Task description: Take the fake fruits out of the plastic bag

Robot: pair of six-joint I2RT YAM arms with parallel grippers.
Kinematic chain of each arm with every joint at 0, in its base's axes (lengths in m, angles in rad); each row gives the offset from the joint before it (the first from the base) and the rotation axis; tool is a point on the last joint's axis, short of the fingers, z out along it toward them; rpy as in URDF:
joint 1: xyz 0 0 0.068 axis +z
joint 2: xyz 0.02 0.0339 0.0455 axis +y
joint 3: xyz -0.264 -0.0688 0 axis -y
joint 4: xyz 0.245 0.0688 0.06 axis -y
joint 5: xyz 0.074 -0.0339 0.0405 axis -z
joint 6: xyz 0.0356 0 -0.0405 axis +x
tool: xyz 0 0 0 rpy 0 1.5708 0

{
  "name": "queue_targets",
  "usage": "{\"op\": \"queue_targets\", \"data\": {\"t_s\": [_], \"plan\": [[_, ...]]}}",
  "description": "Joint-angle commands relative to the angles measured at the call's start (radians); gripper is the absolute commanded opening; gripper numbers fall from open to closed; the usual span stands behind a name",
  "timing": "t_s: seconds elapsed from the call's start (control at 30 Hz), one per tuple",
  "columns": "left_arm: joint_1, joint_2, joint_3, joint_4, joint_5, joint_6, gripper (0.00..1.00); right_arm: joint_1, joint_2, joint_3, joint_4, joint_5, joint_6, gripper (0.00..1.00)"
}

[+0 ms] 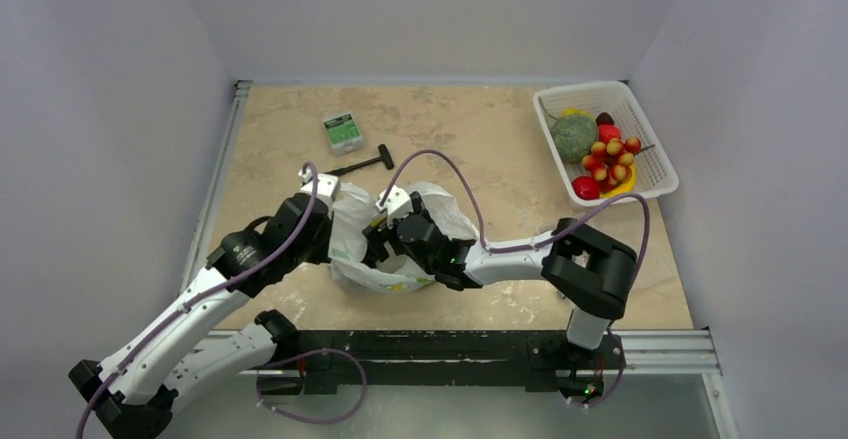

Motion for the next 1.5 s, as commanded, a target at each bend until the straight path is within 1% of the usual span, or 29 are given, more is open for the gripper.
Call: {"op": "queue_targets", "data": {"t_s": [0.0,0.1,0.17,0.33,0.37,0.43,0.5,0.57,0.6,0.67,0.77,0.93,1.03,1.1,1.17,1.2,1.3,1.47], "plan": [[-0.005,-0.048,0.003,0.019,-0.048,-0.004,0.0,0.001,0.07,0.046,0.201,-0.013,-0.126,0.94],[-0.005,-0.059,0.0,0.025,-0.05,-0.003,0.0,-0.007,0.141,0.078,0.234,-0.005,-0.197,0.99],[-0.006,-0.055,0.004,0.02,-0.05,-0.005,0.0,-0.017,0.199,0.092,0.265,-0.002,-0.218,0.99],[-0.005,-0.052,0.004,0.021,-0.043,-0.004,0.0,-0.021,0.297,0.152,0.261,0.017,-0.254,0.99],[-0.005,-0.051,0.005,0.019,-0.042,-0.003,0.0,-0.021,0.316,0.167,0.263,0.02,-0.261,0.97],[-0.005,-0.05,0.004,0.021,-0.041,-0.002,0.0,-0.021,0.343,0.186,0.263,0.029,-0.269,0.9],[-0.005,-0.049,0.005,0.021,-0.042,-0.002,0.0,-0.022,0.347,0.19,0.261,0.022,-0.274,0.8],[-0.005,-0.046,0.004,0.02,-0.041,-0.003,0.0,-0.022,0.334,0.176,0.27,0.007,-0.27,0.65],[-0.005,-0.046,0.004,0.02,-0.042,-0.003,0.0,-0.021,0.328,0.169,0.276,0.0,-0.269,0.61],[-0.005,-0.045,0.003,0.02,-0.043,-0.003,0.0,-0.022,0.315,0.164,0.274,-0.005,-0.269,0.56],[-0.005,-0.041,0.003,0.02,-0.042,-0.003,0.0,-0.022,0.28,0.144,0.274,-0.006,-0.258,0.43],[-0.005,-0.038,0.006,0.015,-0.049,-0.005,0.0,-0.022,0.209,0.104,0.252,-0.023,-0.223,0.31],[-0.005,-0.042,0.006,0.014,-0.056,-0.007,0.0,-0.022,0.16,0.089,0.206,-0.029,-0.198,0.23],[-0.005,-0.044,0.005,0.014,-0.059,-0.008,0.0,-0.021,0.136,0.076,0.182,-0.06,-0.185,0.18],[-0.005,-0.044,0.007,0.012,-0.061,-0.007,0.0,-0.021,0.107,0.069,0.143,-0.074,-0.168,0.09],[-0.006,-0.045,0.007,0.013,-0.063,-0.009,0.0,-0.02,0.093,0.062,0.131,-0.083,-0.161,0.06],[-0.005,-0.047,0.006,0.013,-0.064,-0.009,0.0,-0.02,0.047,0.041,0.087,-0.114,-0.128,0.01],[-0.005,-0.043,0.008,0.014,-0.06,-0.007,0.0,-0.02,-0.002,0.014,0.044,-0.152,-0.066,0.0]]}}
